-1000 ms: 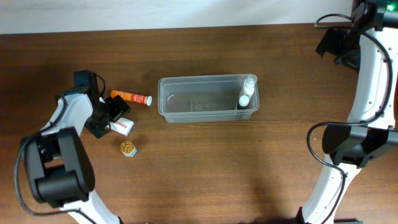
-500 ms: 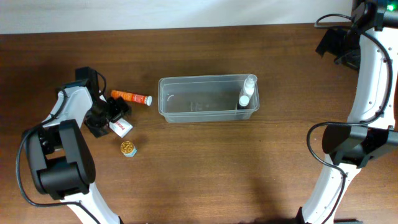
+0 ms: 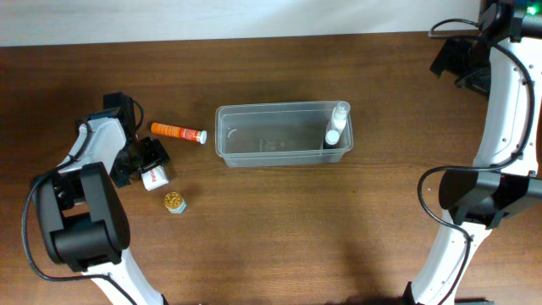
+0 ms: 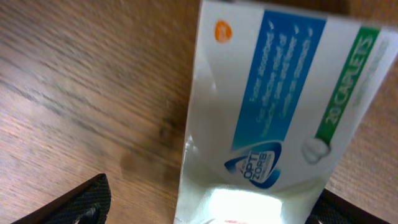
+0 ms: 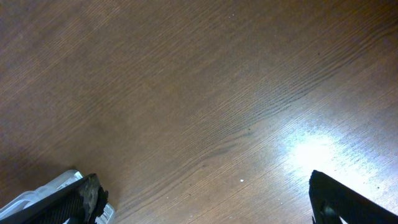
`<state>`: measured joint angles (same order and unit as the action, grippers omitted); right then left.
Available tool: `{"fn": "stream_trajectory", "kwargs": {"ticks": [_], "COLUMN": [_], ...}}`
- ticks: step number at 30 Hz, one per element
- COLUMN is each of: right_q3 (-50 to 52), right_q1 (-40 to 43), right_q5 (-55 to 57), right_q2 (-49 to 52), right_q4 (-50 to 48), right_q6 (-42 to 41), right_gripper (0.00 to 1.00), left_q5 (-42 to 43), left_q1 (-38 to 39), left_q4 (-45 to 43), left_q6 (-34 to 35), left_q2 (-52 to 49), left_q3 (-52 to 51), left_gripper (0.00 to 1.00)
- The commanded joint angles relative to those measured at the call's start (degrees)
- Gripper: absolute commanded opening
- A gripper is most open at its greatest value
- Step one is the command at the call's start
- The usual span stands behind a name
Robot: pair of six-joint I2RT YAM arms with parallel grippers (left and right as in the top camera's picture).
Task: Pack container
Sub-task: 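Lower the left gripper and grasp the Panadol box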
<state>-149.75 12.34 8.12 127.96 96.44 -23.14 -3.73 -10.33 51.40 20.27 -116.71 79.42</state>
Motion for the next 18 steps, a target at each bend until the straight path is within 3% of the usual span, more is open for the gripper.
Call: {"fn": "stream_trajectory", "kwargs": {"ticks": [1,12,18], "right_q3": [-0.7,-0.7,-0.7], "right_q1": [0.1,0.1,0.1], "right_q5": [0.7,0.7,0.7], "right_q2": [-0.9,-1.0,-1.0], "right_q4": [0.0,0.0,0.0], "right_q6": [0.2,0.2,0.2], "right_gripper": [0.98,0.98,0.98], "left_q5": [-2.2,-2.1,-2.1], "left_q1": [-0.3,-0.3,-0.3], "left_q4": [-1.1,-4.8,-4.6], "left_q6": [-1.1,-1.1,-1.1], "left_q2": [-0.6,-0.6,-0.6], "left_q3": [0.8,0.8,0.9], "left_gripper": [0.84,0.63,0.59]}}
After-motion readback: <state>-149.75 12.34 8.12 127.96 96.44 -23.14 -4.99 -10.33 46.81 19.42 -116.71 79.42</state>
